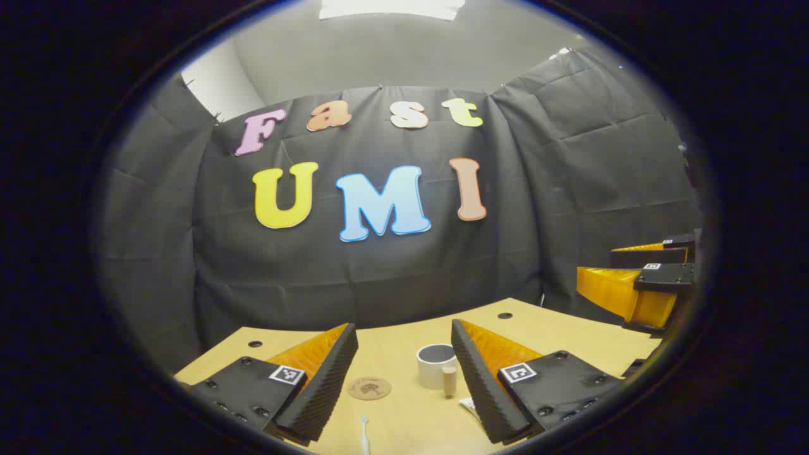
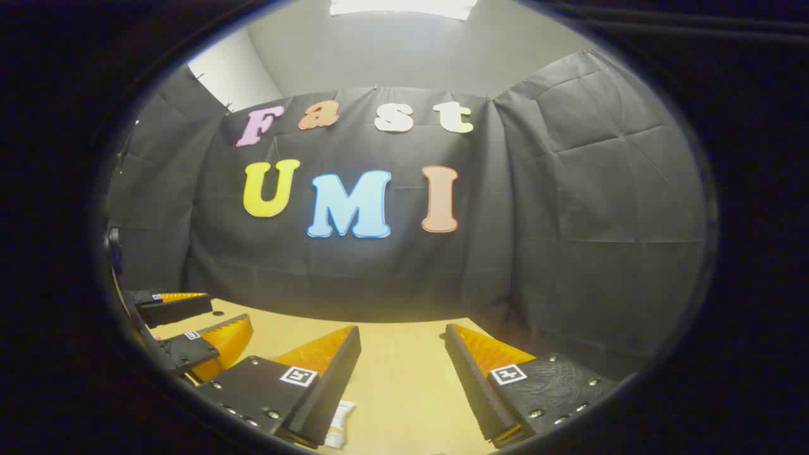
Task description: Put the toothbrush and toothpaste on the desktop into the cup, then pick up the cup and place it on the coaster on the desktop.
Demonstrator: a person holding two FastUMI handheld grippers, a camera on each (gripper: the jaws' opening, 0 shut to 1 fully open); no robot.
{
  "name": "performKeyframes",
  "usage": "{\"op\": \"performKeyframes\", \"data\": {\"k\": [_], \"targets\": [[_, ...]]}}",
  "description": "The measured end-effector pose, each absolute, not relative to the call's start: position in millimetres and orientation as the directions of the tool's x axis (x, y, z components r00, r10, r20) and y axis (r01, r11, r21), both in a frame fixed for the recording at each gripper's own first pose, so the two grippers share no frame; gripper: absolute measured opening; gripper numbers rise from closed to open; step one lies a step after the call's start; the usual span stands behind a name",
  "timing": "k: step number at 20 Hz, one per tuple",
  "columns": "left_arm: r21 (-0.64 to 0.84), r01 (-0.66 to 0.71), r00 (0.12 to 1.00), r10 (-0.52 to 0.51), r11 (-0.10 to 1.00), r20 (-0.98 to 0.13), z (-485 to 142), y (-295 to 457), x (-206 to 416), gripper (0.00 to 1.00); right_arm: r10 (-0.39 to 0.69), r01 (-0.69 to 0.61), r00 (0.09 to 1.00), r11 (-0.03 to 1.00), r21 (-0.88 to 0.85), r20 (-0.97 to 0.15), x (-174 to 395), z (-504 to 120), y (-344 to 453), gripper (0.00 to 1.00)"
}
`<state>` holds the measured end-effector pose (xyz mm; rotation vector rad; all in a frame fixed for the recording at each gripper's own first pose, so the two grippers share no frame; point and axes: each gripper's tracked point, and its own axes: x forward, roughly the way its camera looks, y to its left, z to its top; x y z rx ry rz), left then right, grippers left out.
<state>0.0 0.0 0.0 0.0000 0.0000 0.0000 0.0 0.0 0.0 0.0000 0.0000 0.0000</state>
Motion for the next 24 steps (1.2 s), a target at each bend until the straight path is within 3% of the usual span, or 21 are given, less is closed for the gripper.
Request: {"op": "performKeyframes", "data": {"k": [5, 11, 19, 24], "targets": [[-0.055, -0.066, 0.998, 0.064, 0.996, -0.022, 14, 52, 4, 0.94, 0.089, -0.088, 0.995, 0.995, -0.039, 0.038, 18, 20, 49, 0.84], [-0.065, -0.133, 0.991, 0.133, 0.989, -0.013, 37, 67, 14, 0.96, 0.227, -0.228, 0.974, 0.971, -0.067, -0.030, 25, 2, 79, 0.84], [-0.095, -0.129, 0.991, 0.126, 0.987, -0.039, 37, 36, 31, 0.96, 0.237, -0.243, 0.966, 0.969, -0.050, -0.100, 35, -15, 57, 0.84], [-0.138, -0.079, 0.989, 0.061, 0.987, -0.136, 2, 20, 47, 0.96, 0.244, -0.257, 0.952, 0.965, -0.049, -0.185, 44, -41, 51, 0.84]]}}
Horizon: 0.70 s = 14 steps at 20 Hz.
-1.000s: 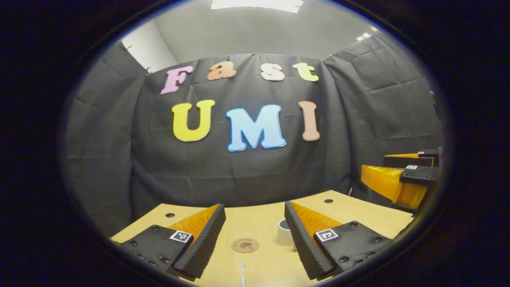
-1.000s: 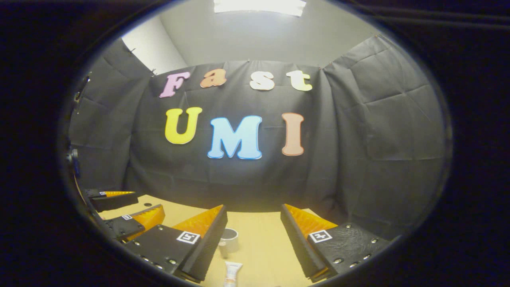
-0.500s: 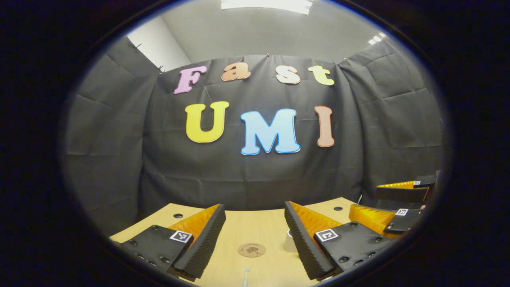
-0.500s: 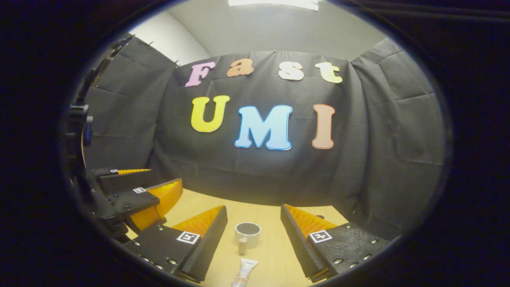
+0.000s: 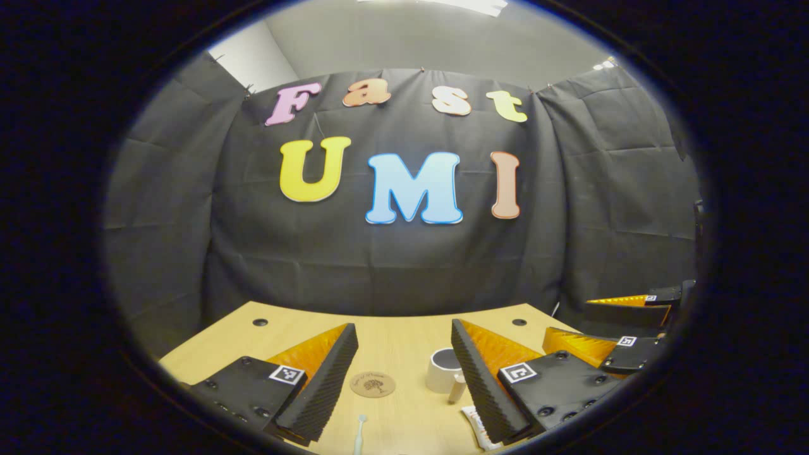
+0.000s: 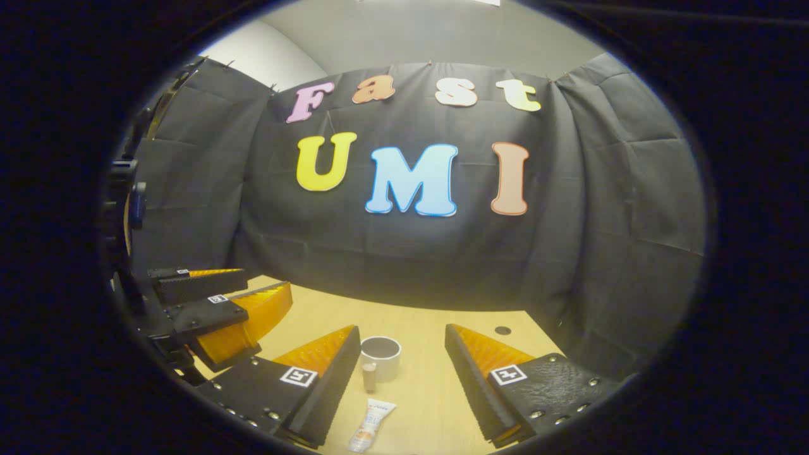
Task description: Put the toothbrush and toothpaste on the desktop into the cup, then pick up the cup and place it on the coaster on the desktop.
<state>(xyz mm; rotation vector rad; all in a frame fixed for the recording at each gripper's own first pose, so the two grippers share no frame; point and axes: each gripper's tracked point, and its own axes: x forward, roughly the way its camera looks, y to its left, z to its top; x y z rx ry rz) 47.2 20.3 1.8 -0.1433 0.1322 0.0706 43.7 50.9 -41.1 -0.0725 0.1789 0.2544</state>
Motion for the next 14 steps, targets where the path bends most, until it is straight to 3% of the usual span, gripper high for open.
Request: {"op": "performKeyframes", "data": {"k": [3, 7, 14], "targets": [[-0.122, -0.080, 0.973, 0.051, 0.989, -0.224, -27, 18, 52, 0.99, 0.248, -0.267, 0.930, 0.963, -0.034, -0.271, 45, -66, 52, 0.84], [-0.130, -0.059, 0.941, 0.011, 0.990, -0.339, -67, 15, 57, 0.94, 0.233, -0.254, 0.892, 0.967, -0.004, -0.387, 50, -100, 55, 0.84], [-0.152, -0.075, 0.836, -0.021, 0.985, -0.549, -138, 21, 59, 0.99, 0.256, -0.274, 0.752, 0.960, 0.066, -0.607, 47, -163, 78, 0.84]]}}
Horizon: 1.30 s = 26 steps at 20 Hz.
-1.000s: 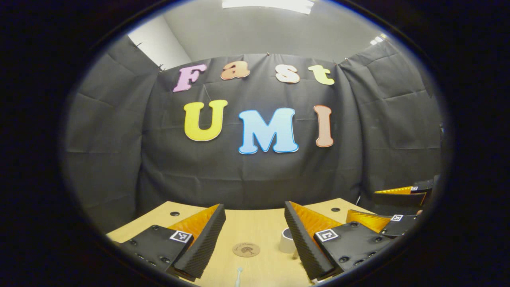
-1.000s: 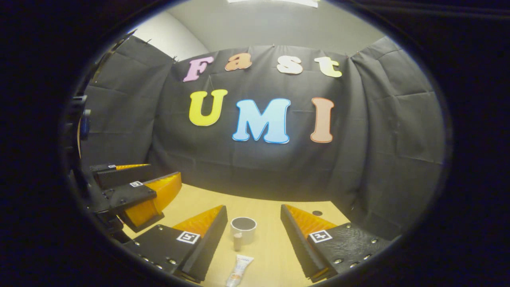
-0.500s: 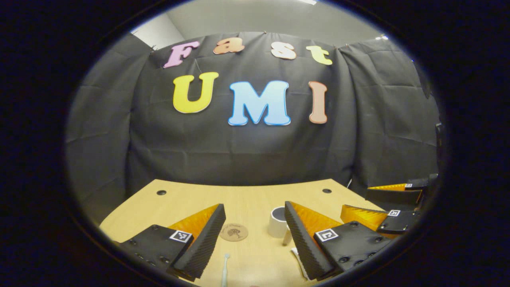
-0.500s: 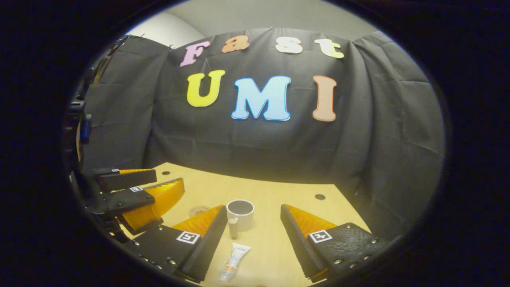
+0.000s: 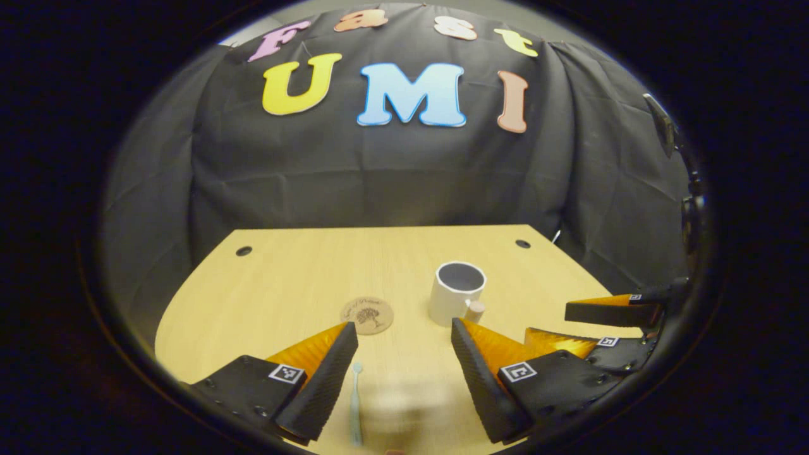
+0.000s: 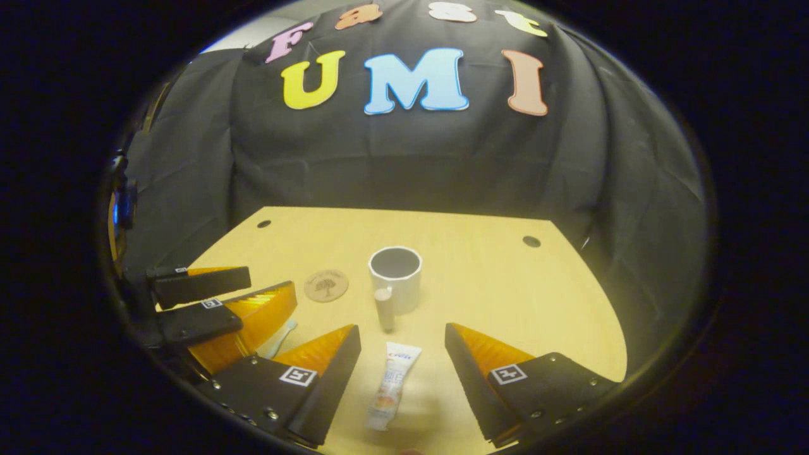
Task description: Put the toothbrush and toothpaste on the desktop into the cup, then pick up the cup and place it on the coaster on the desktop.
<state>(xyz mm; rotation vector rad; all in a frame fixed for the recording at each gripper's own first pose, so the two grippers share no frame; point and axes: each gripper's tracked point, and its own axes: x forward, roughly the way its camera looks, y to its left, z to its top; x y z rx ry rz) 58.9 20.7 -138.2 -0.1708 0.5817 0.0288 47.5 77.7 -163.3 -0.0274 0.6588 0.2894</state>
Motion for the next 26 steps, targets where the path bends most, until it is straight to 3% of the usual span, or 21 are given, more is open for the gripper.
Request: {"op": "performKeyframes", "data": {"k": [11, 16, 26], "targets": [[-0.194, -0.130, 0.638, -0.068, 0.972, -0.767, -211, 27, 35, 0.97, 0.238, -0.245, 0.596, 0.963, 0.109, -0.767, 40, -214, 90, 0.84], [-0.189, -0.160, 0.483, -0.090, 0.969, -0.871, -247, 31, 11, 0.99, 0.236, -0.219, 0.514, 0.966, 0.140, -0.825, 35, -235, 88, 0.84], [-0.163, -0.170, 0.283, -0.111, 0.972, -0.953, -288, 40, -14, 0.99, 0.226, -0.222, 0.398, 0.964, 0.146, -0.889, 24, -259, 93, 0.84]]}}
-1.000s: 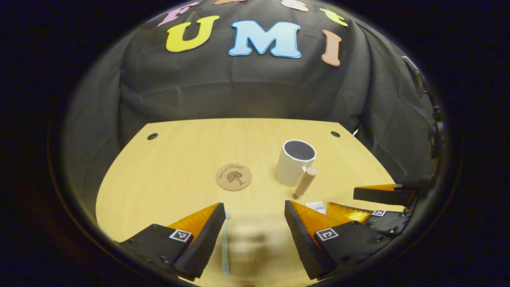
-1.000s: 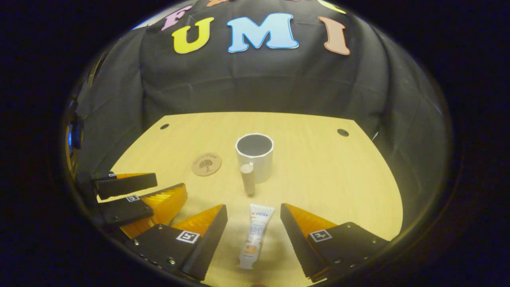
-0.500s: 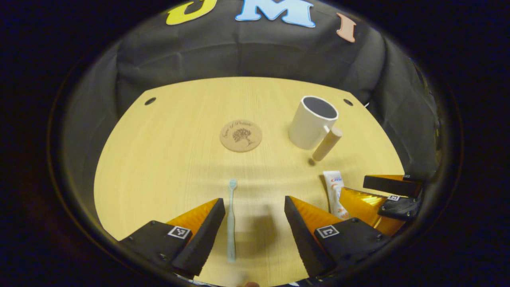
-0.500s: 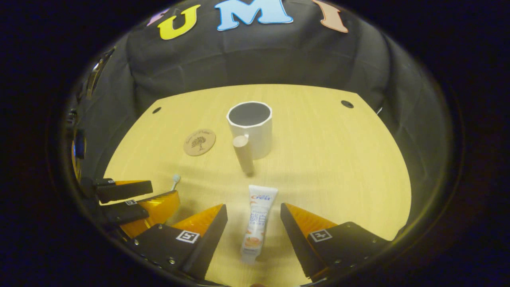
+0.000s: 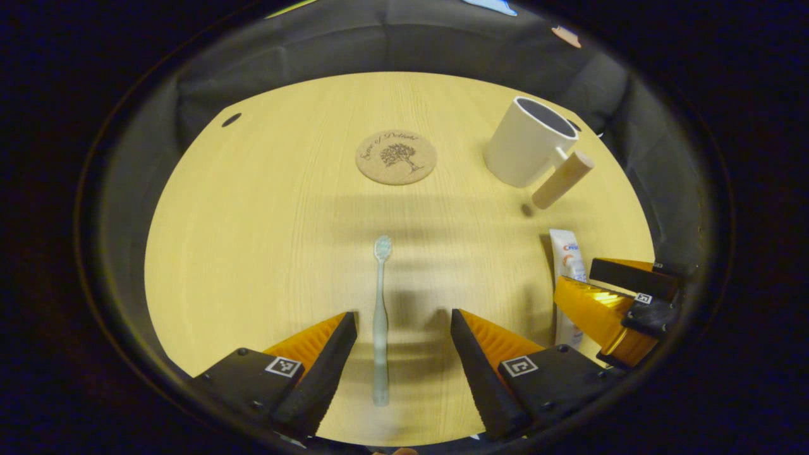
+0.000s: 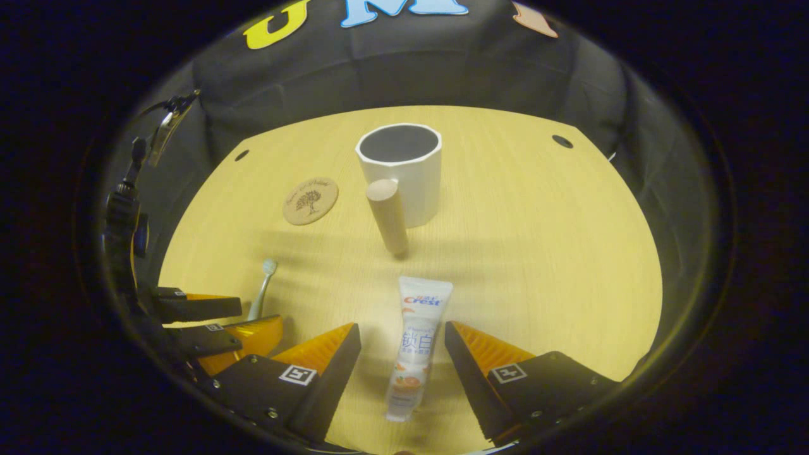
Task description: Put the toothbrush and toothpaste on the desktop into the cup, then pick up the cup and place it on the coaster on the desktop.
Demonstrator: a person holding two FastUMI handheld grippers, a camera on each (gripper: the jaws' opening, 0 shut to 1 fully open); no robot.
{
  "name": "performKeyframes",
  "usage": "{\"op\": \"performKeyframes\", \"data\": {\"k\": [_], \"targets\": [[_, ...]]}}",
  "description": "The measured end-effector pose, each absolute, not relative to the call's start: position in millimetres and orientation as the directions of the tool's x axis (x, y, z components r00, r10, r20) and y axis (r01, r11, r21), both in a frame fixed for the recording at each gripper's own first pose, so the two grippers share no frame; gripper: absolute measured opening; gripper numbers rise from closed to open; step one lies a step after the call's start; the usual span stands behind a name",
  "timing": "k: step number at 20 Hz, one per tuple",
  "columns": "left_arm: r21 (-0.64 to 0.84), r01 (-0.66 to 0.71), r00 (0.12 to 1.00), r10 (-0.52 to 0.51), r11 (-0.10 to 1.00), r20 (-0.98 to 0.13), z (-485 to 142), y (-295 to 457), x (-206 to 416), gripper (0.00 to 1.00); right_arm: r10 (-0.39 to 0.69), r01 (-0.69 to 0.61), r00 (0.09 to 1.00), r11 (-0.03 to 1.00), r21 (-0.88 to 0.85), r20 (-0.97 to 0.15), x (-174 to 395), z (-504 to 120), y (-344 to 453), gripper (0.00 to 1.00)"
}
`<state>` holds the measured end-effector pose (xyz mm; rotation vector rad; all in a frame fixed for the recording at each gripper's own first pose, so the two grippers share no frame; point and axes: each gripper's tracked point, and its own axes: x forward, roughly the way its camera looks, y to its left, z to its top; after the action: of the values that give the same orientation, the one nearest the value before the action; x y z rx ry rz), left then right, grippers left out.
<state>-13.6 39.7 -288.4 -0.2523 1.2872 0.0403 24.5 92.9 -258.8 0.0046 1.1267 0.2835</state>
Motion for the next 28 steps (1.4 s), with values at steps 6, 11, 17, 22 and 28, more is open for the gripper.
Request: {"op": "performKeyframes", "data": {"k": [6, 11, 17, 22, 28], "targets": [[-0.138, -0.151, 0.250, -0.098, 0.979, -0.963, -298, 43, -18, 0.98, 0.223, -0.198, 0.356, 0.967, 0.160, -0.907, 21, -271, 92, 0.87], [-0.113, -0.143, 0.251, -0.075, 0.983, -0.965, -299, 44, -20, 0.94, 0.213, -0.195, 0.334, 0.969, 0.154, -0.918, 18, -279, 91, 0.87], [-0.104, -0.188, 0.278, -0.049, 0.977, -0.959, -300, 51, -21, 0.48, 0.174, -0.216, 0.318, 0.971, 0.108, -0.932, 15, -286, 85, 0.74], [-0.105, -0.200, 0.285, -0.044, 0.974, -0.957, -299, 60, -21, 0.24, 0.165, -0.204, 0.302, 0.973, 0.106, -0.939, 11, -283, 81, 0.40], [-0.104, -0.173, 0.300, -0.048, 0.979, -0.953, -298, 57, -21, 0.13, 0.199, -0.167, 0.305, 0.974, 0.154, -0.931, 14, -284, 81, 0.21]]}}
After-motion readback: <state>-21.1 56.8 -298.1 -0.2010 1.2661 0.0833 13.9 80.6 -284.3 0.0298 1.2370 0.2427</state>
